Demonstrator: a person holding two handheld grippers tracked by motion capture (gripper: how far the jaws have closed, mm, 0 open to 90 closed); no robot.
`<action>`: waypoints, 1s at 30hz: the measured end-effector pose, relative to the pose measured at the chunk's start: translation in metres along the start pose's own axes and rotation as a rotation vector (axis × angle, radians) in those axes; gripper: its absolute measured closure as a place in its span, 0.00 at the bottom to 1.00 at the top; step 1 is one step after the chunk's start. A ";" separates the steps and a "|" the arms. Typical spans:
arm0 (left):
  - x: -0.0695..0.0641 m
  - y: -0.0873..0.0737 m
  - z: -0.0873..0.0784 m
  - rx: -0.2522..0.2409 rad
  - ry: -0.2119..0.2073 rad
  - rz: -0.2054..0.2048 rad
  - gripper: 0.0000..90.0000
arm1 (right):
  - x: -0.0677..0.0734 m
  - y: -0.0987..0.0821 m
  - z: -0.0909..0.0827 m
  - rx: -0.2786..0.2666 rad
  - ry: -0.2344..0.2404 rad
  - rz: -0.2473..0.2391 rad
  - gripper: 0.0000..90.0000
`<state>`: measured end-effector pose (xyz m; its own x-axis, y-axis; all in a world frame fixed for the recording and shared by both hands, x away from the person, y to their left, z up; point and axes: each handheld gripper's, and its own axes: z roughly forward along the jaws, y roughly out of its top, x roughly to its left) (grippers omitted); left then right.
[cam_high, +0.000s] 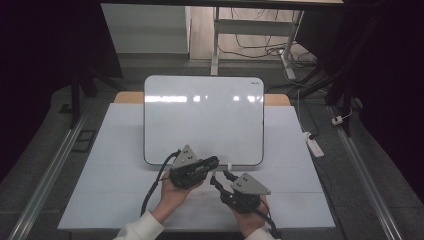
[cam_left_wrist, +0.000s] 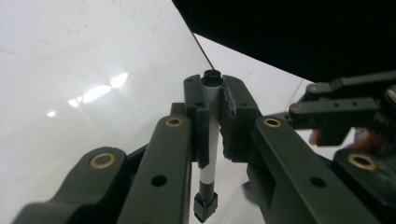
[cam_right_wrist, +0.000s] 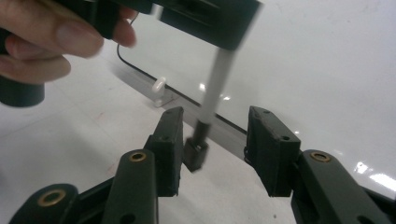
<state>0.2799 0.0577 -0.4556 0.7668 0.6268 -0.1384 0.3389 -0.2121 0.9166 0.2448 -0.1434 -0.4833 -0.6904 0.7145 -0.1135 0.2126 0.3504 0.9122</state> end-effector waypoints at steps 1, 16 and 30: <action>-0.001 0.000 0.002 0.001 0.005 -0.003 0.90 | 0.002 0.000 0.002 -0.002 -0.019 -0.006 0.63; -0.016 -0.001 0.013 -0.033 0.030 -0.028 0.89 | -0.003 0.001 0.009 0.005 -0.144 0.020 0.89; 0.012 -0.009 -0.053 -0.011 0.050 0.032 0.53 | -0.048 0.019 -0.017 -0.015 -0.154 0.086 0.90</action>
<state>0.2573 0.1064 -0.4453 0.7490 0.6565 -0.0900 0.3084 -0.2251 0.9242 0.2702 -0.1816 -0.4539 -0.5560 0.8260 -0.0925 0.2555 0.2758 0.9267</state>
